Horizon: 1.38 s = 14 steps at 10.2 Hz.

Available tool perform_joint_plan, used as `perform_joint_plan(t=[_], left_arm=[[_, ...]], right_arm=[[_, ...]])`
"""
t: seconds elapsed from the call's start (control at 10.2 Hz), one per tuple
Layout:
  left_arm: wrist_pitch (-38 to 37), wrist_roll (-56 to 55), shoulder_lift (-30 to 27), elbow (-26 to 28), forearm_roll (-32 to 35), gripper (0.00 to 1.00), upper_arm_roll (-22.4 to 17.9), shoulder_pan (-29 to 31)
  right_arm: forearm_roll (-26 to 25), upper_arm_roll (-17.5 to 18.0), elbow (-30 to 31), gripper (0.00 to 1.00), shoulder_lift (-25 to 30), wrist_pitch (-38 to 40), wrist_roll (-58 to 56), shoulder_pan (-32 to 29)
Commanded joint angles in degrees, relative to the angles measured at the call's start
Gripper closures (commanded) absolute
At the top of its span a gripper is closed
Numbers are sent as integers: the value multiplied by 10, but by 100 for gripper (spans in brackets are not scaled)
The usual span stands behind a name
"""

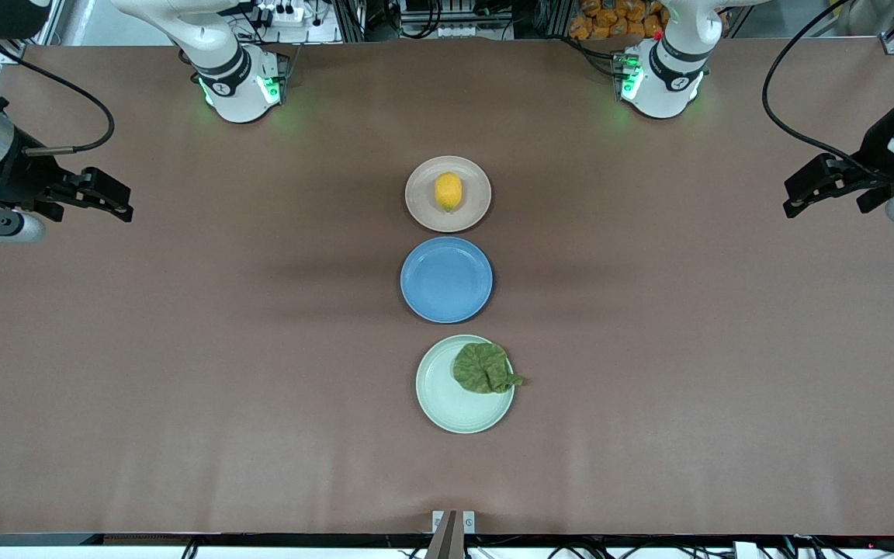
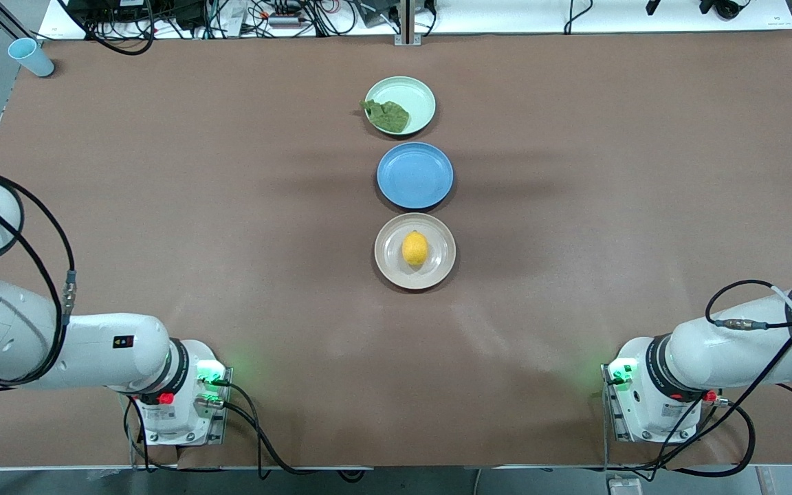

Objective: Pick lemon and lettuce from plates
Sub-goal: 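Move the right gripper toward the lemon while the left gripper reaches the lettuce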

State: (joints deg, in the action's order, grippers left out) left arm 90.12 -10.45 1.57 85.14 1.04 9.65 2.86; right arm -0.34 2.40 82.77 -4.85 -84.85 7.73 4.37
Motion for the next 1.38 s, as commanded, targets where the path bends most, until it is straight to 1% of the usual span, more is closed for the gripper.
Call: perform_joint_plan(t=[0.0,0.2,0.39,0.59,0.69,0.89,1.08,1.28], left_arm=[[-9,10,-2,-6,-4,0,0,1],[-8,11,-2,-6,-8,0,-1,2],[-8,11,5,-6,-25,0,-1,3],[-2,10,16,-4,-24,0,0,-3],[11,10,26,-4,-24,0,2,-5],[58,10,52,-3,-25,0,6,-13],[129,10,95,-3,-39,0,6,-41],[197,10,150,-3,-38,0,6,-84]], right_arm=[[-5,2,-1,0,2,4,1,0],[-5,3,-1,0,0,3,1,4],[-5,5,2,0,-2,5,-6,5],[-13,3,2,0,-2,5,-2,37],[-12,3,1,0,-2,5,0,36],[-5,3,1,0,-1,4,1,35],[-1,4,2,0,-2,3,2,36],[43,4,9,0,-6,4,18,43]])
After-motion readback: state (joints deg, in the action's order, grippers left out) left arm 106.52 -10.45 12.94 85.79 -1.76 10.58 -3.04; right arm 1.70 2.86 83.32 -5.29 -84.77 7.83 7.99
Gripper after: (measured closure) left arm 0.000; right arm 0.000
